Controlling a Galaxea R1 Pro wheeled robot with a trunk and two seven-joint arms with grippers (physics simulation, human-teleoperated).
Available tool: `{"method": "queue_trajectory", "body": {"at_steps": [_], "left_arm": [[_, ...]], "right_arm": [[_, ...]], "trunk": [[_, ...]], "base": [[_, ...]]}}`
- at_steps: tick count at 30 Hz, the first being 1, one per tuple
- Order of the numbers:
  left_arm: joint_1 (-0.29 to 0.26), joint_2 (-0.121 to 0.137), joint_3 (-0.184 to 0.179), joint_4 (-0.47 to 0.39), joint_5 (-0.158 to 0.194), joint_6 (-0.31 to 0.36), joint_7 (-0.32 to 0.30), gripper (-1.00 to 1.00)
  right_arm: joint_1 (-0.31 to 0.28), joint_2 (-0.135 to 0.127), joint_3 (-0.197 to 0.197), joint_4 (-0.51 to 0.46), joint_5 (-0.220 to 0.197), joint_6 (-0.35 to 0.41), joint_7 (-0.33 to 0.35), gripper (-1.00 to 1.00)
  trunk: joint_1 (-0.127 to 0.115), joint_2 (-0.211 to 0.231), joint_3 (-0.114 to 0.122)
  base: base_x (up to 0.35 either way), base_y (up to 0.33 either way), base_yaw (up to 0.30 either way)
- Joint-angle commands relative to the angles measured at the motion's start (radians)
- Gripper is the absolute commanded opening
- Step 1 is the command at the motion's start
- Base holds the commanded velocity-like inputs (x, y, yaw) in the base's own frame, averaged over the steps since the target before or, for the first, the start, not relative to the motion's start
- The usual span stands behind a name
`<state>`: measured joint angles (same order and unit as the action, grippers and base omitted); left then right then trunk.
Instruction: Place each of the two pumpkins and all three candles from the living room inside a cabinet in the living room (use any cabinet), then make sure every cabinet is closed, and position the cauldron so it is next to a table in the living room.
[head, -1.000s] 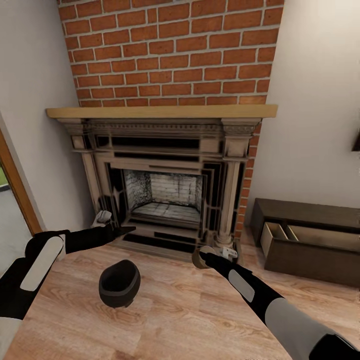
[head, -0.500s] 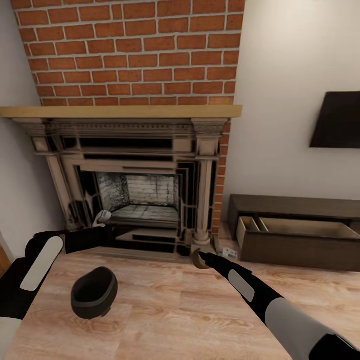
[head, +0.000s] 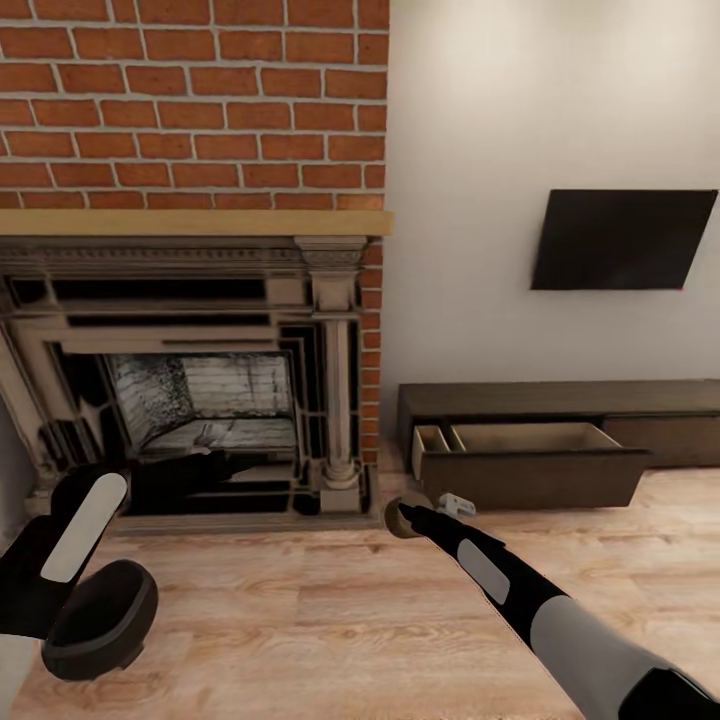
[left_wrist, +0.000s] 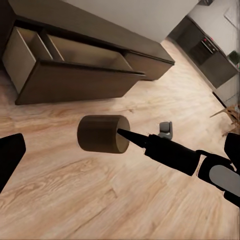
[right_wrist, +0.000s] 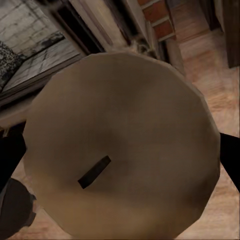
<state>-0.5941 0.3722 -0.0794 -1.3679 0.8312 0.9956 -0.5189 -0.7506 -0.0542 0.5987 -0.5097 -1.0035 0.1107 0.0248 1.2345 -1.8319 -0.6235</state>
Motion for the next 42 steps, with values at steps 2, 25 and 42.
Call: {"method": "queue_trajectory", "body": {"at_steps": [2,25,42], "left_arm": [[-0.001,0.001,0.000,0.000,-0.003,0.003,-0.004,1.00],[-0.001,0.001,0.000,0.000,-0.004,0.002,-0.003,1.00],[-0.001,0.001,-0.002,0.000,-0.006,0.001,-0.003,1.00]], "right_arm": [[-0.001,-0.001,0.004,-0.001,-0.006,0.001,0.001,-1.00],[-0.001,-0.001,0.004,-0.001,-0.006,-0.001,0.003,-1.00],[-0.001,-0.001,0.004,-0.001,-0.006,0.000,0.003,-1.00]], "trunk": [[0.000,-0.001,-0.001],[0.000,-0.001,0.001],[0.000,-0.001,0.018]], "base": [[0.054,-0.280,-0.292],[0.202,-0.246,-0.154],[0.249,-0.218,-0.233]]}}
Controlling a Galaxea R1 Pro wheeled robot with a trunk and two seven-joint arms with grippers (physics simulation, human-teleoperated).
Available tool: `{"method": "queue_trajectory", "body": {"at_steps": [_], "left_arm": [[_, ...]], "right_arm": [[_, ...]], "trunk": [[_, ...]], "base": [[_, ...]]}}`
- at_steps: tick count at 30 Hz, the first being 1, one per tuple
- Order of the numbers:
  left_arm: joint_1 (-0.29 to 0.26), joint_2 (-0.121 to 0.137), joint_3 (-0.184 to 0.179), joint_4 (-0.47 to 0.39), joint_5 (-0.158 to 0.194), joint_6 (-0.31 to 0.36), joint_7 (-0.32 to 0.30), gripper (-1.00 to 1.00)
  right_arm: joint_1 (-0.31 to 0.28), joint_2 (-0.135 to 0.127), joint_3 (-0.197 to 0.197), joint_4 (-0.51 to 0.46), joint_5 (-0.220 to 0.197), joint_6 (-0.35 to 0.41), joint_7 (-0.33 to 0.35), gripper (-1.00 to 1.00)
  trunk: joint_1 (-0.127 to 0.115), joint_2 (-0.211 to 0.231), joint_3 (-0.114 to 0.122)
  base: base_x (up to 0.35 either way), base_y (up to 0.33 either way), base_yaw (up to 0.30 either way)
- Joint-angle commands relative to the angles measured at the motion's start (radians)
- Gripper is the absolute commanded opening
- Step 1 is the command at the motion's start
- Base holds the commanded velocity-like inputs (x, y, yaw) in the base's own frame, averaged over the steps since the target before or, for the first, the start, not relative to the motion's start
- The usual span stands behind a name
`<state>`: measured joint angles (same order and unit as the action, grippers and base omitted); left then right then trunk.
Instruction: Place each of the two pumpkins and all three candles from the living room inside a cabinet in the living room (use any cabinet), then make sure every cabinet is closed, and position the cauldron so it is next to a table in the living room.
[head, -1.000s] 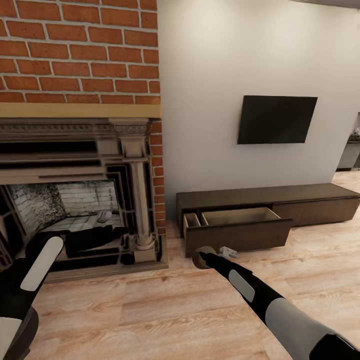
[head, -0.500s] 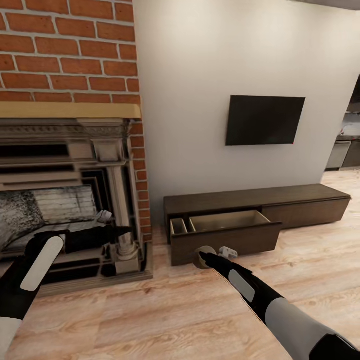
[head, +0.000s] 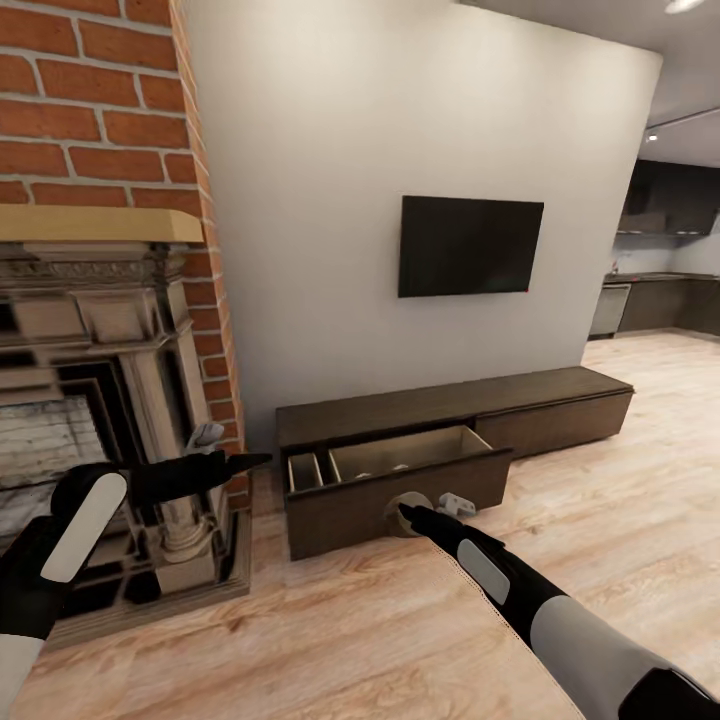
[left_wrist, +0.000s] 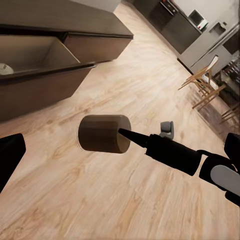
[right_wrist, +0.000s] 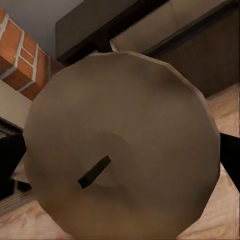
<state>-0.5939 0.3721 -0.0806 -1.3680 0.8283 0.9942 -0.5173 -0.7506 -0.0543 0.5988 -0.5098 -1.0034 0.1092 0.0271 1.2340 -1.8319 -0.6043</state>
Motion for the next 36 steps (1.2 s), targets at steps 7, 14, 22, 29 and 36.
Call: {"method": "queue_trajectory", "body": {"at_steps": [7,14,22,29,36], "left_arm": [[-0.001,0.001,0.001,0.000,-0.004,0.003,-0.004,1.00],[-0.001,-0.001,-0.001,0.000,-0.008,0.003,-0.004,1.00],[-0.001,-0.001,-0.001,0.000,-0.009,0.003,-0.004,1.00],[-0.001,-0.001,-0.001,0.001,-0.009,0.003,-0.004,1.00],[-0.001,-0.001,-0.001,0.001,-0.009,0.003,-0.003,1.00]], "right_arm": [[-0.001,-0.001,0.004,-0.001,-0.006,0.001,0.002,-1.00],[-0.001,-0.001,0.004,-0.001,-0.006,0.001,0.001,-1.00],[-0.001,-0.001,0.004,-0.001,-0.006,0.001,-0.001,-1.00],[-0.001,0.001,0.004,-0.001,-0.006,0.001,-0.001,-1.00],[-0.001,0.000,0.004,-0.001,-0.006,0.001,-0.001,-1.00]], "trunk": [[0.000,-0.001,0.006],[0.000,-0.001,0.011],[0.000,-0.001,0.011],[0.000,-0.001,0.011],[0.000,-0.001,0.011]], "base": [[0.268,-0.186,-0.235],[0.271,-0.179,-0.160],[0.271,-0.178,-0.010],[0.271,-0.179,0.000],[0.271,-0.179,0.000]]}}
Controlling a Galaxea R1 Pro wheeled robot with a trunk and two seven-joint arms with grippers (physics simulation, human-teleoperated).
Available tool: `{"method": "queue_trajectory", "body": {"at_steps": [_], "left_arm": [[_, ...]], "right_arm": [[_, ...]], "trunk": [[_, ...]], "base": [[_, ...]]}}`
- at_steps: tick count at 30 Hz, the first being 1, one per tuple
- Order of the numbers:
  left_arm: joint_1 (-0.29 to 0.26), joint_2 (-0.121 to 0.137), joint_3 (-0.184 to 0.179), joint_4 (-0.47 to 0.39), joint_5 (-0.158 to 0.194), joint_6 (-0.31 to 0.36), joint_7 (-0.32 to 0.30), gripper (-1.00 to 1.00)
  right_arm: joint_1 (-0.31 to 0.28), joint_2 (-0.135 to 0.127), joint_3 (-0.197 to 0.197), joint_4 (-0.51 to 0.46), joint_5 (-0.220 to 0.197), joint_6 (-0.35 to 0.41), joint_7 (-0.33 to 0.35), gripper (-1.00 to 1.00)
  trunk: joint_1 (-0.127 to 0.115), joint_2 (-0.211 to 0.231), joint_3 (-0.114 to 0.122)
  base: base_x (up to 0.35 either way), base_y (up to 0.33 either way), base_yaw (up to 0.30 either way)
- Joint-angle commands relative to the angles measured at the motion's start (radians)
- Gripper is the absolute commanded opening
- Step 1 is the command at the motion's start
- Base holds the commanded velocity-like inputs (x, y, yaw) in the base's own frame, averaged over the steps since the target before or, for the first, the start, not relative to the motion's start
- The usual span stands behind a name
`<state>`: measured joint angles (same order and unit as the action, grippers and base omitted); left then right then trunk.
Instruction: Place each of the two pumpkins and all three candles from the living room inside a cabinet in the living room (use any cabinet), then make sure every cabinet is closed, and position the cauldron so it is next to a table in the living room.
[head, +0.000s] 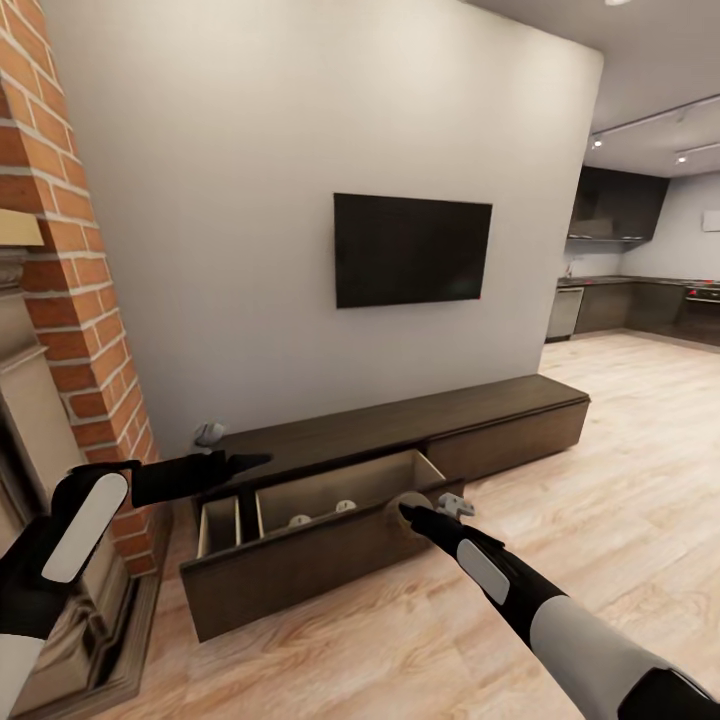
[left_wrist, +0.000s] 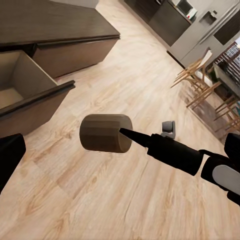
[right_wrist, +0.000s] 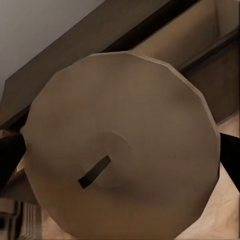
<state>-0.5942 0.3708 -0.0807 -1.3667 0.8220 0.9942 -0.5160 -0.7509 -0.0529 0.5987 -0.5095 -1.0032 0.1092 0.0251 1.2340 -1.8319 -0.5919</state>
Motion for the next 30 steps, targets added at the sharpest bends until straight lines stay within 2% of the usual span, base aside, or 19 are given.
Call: {"method": "queue_trajectory", "body": {"at_steps": [1,30], "left_arm": [[-0.001,0.000,-0.001,0.000,-0.003,0.003,-0.004,1.00],[-0.001,0.000,-0.001,0.000,-0.004,0.003,-0.004,1.00]], "right_arm": [[-0.001,-0.001,0.004,-0.001,-0.006,0.001,0.001,-1.00],[-0.001,-0.001,0.004,-0.001,-0.005,0.001,0.001,-1.00]], "trunk": [[0.000,-0.001,-0.001],[0.000,-0.001,-0.001]], "base": [[0.271,-0.179,0.000],[0.271,-0.178,0.000]]}}
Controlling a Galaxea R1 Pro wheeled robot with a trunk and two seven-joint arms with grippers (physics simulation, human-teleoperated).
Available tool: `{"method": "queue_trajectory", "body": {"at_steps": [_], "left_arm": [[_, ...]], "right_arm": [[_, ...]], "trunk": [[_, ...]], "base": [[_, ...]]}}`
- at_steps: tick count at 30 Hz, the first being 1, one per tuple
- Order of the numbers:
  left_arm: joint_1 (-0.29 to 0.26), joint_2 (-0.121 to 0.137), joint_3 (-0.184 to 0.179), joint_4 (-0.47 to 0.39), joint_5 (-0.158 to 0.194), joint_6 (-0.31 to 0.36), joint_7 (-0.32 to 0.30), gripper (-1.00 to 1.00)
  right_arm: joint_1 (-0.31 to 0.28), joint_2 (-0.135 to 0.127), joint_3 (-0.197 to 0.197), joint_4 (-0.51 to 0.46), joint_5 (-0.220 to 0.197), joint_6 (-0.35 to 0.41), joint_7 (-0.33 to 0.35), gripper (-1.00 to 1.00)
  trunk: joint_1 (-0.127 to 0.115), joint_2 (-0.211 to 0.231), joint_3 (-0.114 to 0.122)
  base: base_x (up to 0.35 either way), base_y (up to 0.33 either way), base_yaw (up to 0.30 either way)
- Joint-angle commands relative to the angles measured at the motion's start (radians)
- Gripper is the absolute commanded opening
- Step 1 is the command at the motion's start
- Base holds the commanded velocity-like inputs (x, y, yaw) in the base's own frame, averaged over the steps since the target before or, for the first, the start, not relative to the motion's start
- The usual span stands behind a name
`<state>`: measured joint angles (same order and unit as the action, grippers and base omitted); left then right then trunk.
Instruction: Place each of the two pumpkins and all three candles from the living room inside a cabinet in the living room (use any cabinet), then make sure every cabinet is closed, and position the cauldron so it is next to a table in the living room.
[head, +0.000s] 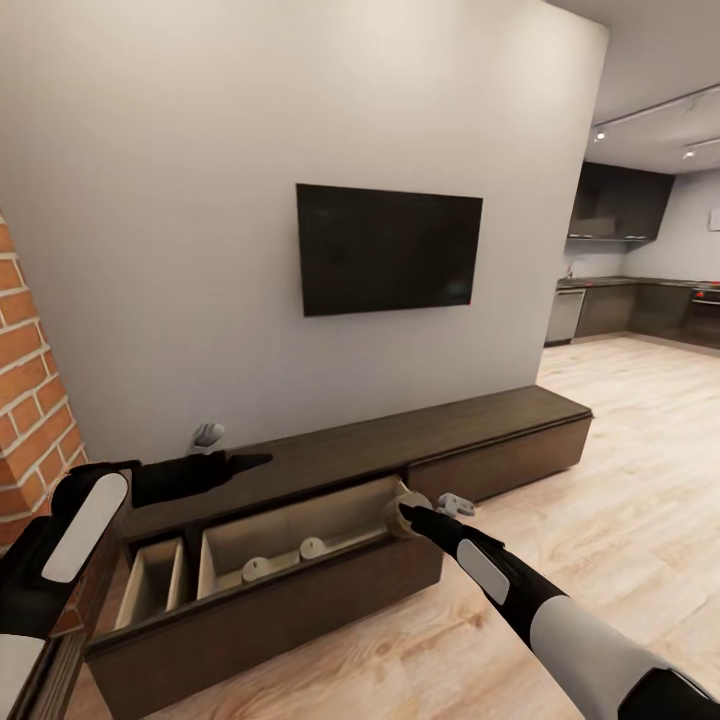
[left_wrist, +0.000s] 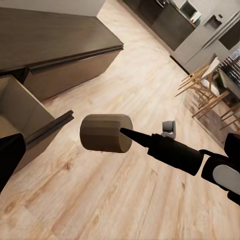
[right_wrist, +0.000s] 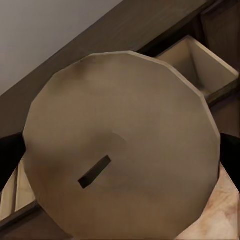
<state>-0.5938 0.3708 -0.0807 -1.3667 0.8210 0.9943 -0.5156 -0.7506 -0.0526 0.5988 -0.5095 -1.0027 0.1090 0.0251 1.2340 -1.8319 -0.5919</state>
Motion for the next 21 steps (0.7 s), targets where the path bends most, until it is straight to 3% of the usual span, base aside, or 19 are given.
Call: {"method": "queue_trajectory", "body": {"at_steps": [1,17,21], "left_arm": [[-0.001,0.000,-0.001,0.000,-0.002,0.003,-0.004,1.00],[-0.001,0.000,-0.001,0.000,-0.003,0.002,-0.003,1.00],[-0.001,0.000,-0.001,0.000,-0.003,0.002,-0.003,1.00]], "right_arm": [[-0.001,-0.001,0.004,-0.001,-0.006,0.001,0.001,-1.00],[-0.001,-0.001,0.005,-0.001,-0.005,-0.006,0.005,-1.00],[-0.001,-0.001,0.006,-0.001,-0.005,-0.006,0.004,-1.00]], "trunk": [[0.000,-0.001,-0.001],[0.000,-0.001,-0.001],[0.000,-0.001,-0.001]], "base": [[0.287,-0.150,0.000],[0.322,-0.021,0.001],[0.325,-0.072,0.176]]}}
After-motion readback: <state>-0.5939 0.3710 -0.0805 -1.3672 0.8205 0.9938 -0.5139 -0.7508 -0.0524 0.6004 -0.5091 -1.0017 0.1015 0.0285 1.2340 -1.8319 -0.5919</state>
